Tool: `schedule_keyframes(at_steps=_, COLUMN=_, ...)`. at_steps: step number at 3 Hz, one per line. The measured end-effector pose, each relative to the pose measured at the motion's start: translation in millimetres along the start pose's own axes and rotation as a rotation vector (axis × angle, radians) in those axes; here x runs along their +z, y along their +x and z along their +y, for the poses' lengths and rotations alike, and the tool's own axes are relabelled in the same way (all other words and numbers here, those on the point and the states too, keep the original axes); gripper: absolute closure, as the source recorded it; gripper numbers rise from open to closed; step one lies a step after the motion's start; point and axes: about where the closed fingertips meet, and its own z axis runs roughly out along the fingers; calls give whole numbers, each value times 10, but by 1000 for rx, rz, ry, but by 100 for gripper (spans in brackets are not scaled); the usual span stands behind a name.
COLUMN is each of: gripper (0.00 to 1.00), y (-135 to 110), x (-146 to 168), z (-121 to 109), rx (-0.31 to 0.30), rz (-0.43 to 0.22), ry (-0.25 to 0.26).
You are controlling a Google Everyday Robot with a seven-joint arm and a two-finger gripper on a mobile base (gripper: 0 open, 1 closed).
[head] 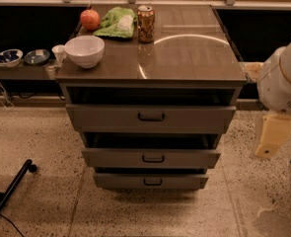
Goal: Open top drawer
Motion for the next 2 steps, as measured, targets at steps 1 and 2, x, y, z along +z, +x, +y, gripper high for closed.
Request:
schedule_keyframes(at_steps=1, gripper=0, y=-6, x=210, z=25, rx=-6, rz=-7, ry=16)
schedule_keyframes(at_steps=2, gripper=0, y=-161, x=379, z=-20, rx=-47, rz=-75, ry=-34)
